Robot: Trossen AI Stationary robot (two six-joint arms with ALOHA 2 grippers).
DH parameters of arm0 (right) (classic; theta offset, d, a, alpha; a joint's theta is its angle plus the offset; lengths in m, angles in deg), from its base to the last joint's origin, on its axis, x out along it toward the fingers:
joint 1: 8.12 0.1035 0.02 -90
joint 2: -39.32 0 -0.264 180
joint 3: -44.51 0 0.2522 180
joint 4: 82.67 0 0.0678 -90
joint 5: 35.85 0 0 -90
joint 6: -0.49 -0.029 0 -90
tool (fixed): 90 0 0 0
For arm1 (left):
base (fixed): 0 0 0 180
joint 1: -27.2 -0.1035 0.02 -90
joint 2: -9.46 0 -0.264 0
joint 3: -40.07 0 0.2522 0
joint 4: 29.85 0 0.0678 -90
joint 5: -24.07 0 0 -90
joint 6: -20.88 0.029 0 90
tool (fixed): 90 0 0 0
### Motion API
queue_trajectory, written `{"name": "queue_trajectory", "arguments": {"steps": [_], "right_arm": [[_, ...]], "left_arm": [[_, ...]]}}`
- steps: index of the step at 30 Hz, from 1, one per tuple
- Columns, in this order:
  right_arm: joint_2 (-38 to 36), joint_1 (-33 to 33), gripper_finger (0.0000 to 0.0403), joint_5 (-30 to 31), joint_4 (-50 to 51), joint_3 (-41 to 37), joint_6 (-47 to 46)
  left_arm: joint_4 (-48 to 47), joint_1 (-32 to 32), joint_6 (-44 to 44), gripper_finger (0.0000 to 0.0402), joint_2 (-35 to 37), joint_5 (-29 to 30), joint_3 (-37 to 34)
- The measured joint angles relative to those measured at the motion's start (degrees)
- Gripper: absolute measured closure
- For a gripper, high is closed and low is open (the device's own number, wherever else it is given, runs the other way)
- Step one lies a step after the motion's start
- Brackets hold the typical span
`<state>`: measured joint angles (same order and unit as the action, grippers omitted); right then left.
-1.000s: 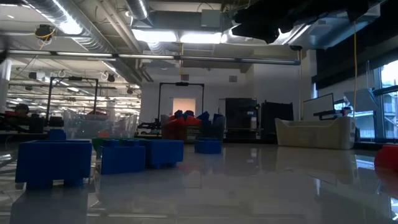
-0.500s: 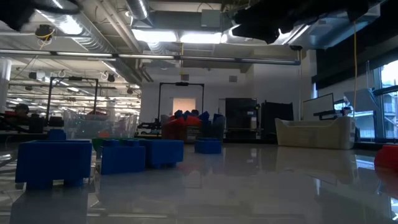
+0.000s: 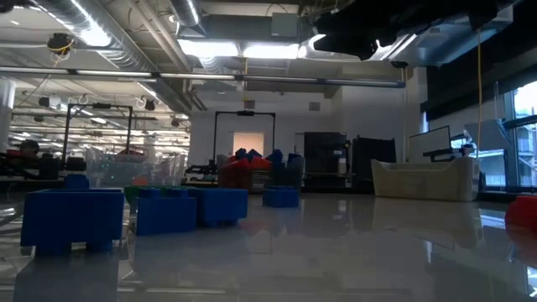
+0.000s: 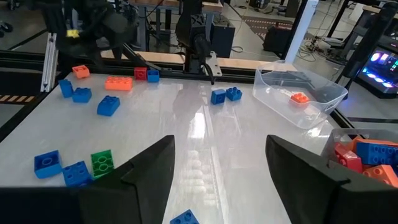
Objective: Sort blocks by size
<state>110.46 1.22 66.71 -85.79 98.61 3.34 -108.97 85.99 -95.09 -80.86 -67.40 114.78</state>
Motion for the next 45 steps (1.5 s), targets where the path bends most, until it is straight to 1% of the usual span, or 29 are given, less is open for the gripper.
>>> {"name": "queue_trajectory", "arguments": {"steps": [5,8,13,17,22,28,32,37,40,45], "right_arm": [[0.0,0.0,0.0155,0.0,0.0,0.0,0.0],[0.0,0.0,0.0155,0.0,0.0,0.0,0.0],[0.0,0.0,0.0155,0.0,-0.1,0.0,0.0],[0.0,0.0,0.0155,0.0,0.0,0.0,0.0],[0.0,0.0,0.0155,0.0,0.0,0.0,0.0],[0.0,0.0,0.0155,0.4,-0.1,0.0,0.0],[0.0,0.0,0.0155,1.0,-0.1,0.0,0.0],[0.0,0.0,0.0155,1.0,0.0,0.0,0.0],[0.0,0.0,0.0155,1.0,0.0,0.0,0.0],[0.0,0.0,0.0155,0.9,0.0,0.0,0.0]], "left_arm": [[0.9,-0.1,-4.9,0.0164,0.0,0.0,-2.7],[2.2,-0.2,-7.3,0.0164,0.0,0.0,-3.8],[9.3,-0.2,-9.6,0.0168,0.0,0.2,-7.1],[11.0,-0.2,-11.2,0.0168,0.0,0.3,-9.7],[13.0,-0.2,-11.2,0.0168,0.0,0.3,-12.2],[16.7,-0.3,-7.7,0.017,-0.1,1.2,-13.9],[17.3,-0.2,-6.4,0.0193,-0.1,1.7,-14.3],[17.4,-0.2,-2.6,0.0249,0.0,2.3,-14.4],[17.0,-0.3,-0.4,0.0275,0.2,2.3,-14.3],[13.3,-0.9,0.6,0.0275,2.6,1.1,-13.1]]}}
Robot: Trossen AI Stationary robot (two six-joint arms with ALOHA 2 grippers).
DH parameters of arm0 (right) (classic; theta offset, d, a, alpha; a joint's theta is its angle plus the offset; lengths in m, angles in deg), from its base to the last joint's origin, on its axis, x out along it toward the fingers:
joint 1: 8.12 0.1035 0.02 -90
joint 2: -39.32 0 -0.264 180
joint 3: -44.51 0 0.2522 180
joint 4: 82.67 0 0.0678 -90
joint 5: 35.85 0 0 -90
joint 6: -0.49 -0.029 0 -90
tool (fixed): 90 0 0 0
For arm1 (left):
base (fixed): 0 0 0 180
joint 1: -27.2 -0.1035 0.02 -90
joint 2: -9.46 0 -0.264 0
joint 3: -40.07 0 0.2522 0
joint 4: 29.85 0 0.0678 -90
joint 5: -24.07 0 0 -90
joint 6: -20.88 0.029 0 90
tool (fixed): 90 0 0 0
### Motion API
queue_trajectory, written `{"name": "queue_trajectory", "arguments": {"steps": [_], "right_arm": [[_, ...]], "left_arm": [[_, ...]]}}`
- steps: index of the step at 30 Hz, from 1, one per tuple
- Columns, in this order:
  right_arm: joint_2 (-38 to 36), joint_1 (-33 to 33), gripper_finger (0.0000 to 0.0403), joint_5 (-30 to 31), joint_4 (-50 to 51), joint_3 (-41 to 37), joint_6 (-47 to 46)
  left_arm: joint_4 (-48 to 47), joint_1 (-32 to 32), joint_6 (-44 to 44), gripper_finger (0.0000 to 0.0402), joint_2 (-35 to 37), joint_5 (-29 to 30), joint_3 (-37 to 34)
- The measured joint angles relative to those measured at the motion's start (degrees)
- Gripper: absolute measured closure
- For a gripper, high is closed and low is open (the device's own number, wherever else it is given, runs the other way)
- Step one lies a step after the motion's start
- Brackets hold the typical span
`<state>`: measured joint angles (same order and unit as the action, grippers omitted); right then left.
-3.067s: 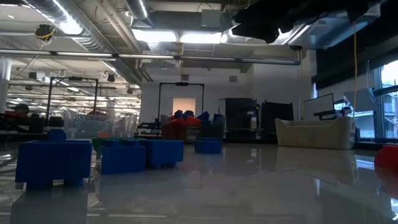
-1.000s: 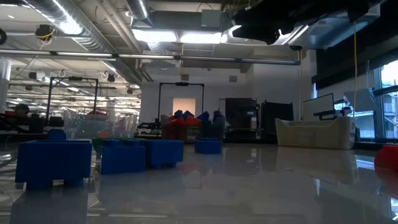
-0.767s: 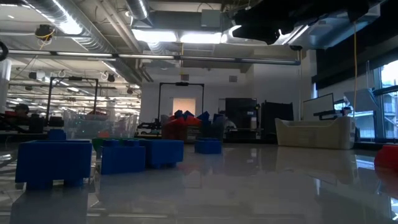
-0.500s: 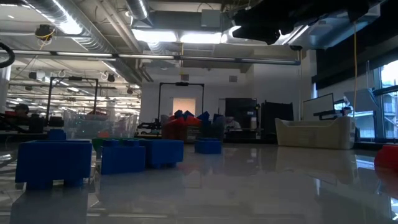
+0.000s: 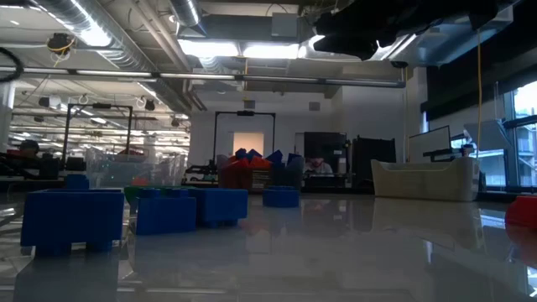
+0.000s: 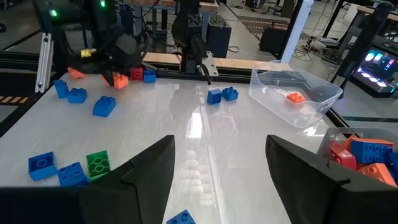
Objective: Sort blocks by size
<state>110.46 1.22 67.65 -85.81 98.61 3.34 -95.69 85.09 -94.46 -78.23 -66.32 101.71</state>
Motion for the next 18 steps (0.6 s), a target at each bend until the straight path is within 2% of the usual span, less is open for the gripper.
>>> {"name": "queue_trajectory", "arguments": {"steps": [4,11,18], "right_arm": [[0.0,0.0,0.0155,0.0,0.0,0.0,0.0],[0.0,0.0,0.0155,0.0,0.0,0.0,0.0],[0.0,0.0,0.0155,0.0,0.0,0.0,0.0]], "left_arm": [[-5.8,-1.3,1.0,0.0265,2.6,1.8,2.8],[-10.9,-6.3,7.5,0.0273,7.9,12.5,7.6],[-10.4,-16.5,24.4,0.0266,10.8,22.3,11.3]]}}
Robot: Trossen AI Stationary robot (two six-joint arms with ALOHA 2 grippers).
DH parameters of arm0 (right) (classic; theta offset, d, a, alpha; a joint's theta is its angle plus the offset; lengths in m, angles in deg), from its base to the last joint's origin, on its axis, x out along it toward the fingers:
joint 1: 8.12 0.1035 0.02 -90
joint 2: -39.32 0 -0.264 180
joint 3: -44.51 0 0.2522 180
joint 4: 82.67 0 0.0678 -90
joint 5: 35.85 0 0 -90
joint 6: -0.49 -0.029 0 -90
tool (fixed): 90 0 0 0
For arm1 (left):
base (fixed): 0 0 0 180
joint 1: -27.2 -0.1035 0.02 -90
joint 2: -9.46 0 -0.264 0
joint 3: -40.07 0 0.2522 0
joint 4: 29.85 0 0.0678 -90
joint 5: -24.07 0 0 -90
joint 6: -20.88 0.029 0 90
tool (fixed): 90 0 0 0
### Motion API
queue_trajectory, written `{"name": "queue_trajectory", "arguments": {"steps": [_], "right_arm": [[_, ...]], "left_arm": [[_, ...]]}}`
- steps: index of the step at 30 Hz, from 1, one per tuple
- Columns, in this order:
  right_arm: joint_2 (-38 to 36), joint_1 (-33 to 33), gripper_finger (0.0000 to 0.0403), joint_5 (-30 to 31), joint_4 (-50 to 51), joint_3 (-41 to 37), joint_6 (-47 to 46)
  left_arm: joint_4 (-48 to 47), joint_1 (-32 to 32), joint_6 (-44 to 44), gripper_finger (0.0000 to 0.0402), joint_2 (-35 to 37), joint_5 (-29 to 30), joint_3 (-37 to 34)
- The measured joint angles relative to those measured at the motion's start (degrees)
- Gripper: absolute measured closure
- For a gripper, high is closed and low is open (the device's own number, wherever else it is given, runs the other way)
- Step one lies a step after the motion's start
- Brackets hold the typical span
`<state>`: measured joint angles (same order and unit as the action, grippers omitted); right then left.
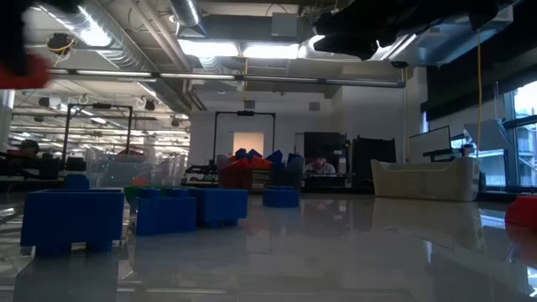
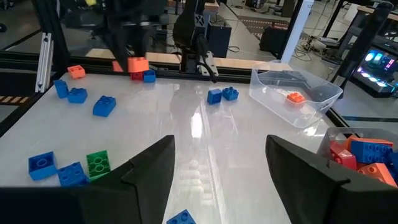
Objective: Sort blocks by size
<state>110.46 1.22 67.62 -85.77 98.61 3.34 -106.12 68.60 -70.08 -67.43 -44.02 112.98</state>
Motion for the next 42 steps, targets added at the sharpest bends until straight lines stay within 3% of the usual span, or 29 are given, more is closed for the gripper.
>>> {"name": "queue_trajectory", "arguments": {"steps": [4,11,21,32,37,42], "right_arm": [[0.0,0.0,0.0155,0.0,0.0,0.0,0.0],[0.0,0.0,0.0155,0.0,0.0,0.0,-2.9],[-2.5,0.0,0.0155,1.6,2.1,0.0,-4.2],[-12.8,0.0,0.0155,6.5,9.4,0.1,-3.3],[-14.6,0.0,0.0155,6.6,11.1,0.0,-2.3],[-14.5,0.0,0.0155,6.6,11.6,0.0,-1.3]], "left_arm": [[1.5,-7.8,14.0,0.0265,0.1,2.3,2.5],[15.3,-21.7,40.0,0.0264,0.1,3.1,3.6],[33.9,-41.3,69.9,0.0263,-0.3,-2.8,3.6],[46.9,-59.0,86.8,0.0263,-6.8,-10.2,3.7],[53.3,-64.1,90.6,0.0263,-12.5,-14.4,4.2],[52.9,-67.1,94.0,0.0263,-19.9,-15.4,9.4]]}}
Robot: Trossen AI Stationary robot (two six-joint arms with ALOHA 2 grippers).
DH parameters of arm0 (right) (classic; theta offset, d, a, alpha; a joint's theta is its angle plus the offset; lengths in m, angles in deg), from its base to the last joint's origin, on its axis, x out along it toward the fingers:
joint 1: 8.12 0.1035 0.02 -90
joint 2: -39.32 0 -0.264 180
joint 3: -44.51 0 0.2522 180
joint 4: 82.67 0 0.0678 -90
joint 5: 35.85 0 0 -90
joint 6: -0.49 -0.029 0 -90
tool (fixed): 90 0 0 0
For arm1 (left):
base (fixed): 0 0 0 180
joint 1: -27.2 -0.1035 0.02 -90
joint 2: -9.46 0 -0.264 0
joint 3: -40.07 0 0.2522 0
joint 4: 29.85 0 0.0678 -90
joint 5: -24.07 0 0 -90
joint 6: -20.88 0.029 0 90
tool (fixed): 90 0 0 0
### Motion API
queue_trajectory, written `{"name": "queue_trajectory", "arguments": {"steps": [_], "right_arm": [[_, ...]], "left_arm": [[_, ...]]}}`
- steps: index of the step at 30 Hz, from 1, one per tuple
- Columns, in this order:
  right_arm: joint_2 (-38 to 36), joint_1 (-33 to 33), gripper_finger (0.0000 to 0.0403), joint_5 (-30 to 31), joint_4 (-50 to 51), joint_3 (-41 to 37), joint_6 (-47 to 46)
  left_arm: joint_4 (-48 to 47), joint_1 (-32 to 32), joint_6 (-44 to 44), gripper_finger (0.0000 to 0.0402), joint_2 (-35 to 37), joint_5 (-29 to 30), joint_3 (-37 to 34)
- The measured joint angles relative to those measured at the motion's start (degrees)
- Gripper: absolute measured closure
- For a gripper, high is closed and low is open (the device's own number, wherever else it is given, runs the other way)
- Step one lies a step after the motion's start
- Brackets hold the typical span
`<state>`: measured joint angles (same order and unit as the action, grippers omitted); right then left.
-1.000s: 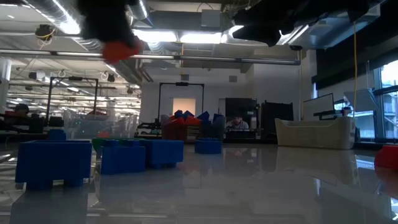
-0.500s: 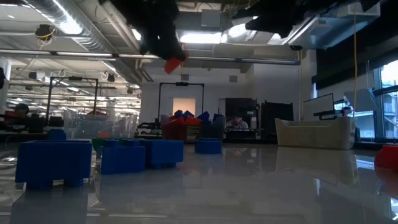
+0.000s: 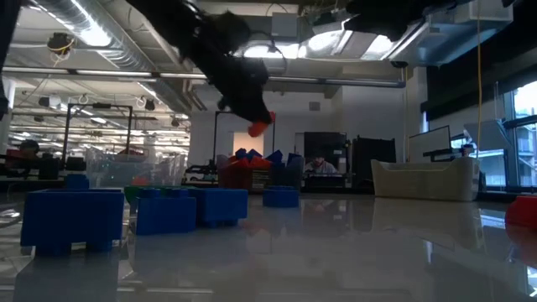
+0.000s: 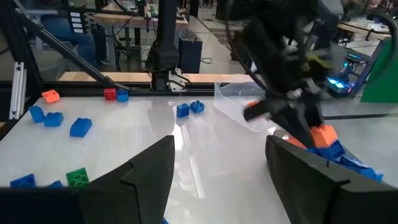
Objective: Sort blocks by size
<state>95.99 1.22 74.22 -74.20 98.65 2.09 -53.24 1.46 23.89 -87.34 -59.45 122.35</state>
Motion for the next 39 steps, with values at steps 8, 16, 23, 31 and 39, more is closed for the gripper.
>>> {"name": "queue_trajectory", "arguments": {"steps": [8,16,23,31,39], "right_arm": [[0.2,0.0,0.0155,0.5,2.8,0.0,0.2],[0.2,0.0,0.0155,1.1,3.9,0.0,0.2],[0.2,0.0,0.0155,1.4,4.1,0.0,0.2],[0.2,0.0,0.0155,1.4,4.9,0.0,0.1],[0.2,0.0,0.0155,1.4,5.6,0.0,0.1]], "left_arm": [[-0.6,-2.1,4.6,0.0263,-9.7,-0.3,8.2],[0.1,-4.8,5.5,0.0263,-12.6,-0.2,10.8],[2.8,-6.7,5.8,0.0263,-13.6,-4.1,10.8],[2.9,-6.5,6.2,0.0261,-15.5,-5.4,10.7],[2.5,-6.7,6.1,0.0205,-15.3,-5.3,10.7]]}}
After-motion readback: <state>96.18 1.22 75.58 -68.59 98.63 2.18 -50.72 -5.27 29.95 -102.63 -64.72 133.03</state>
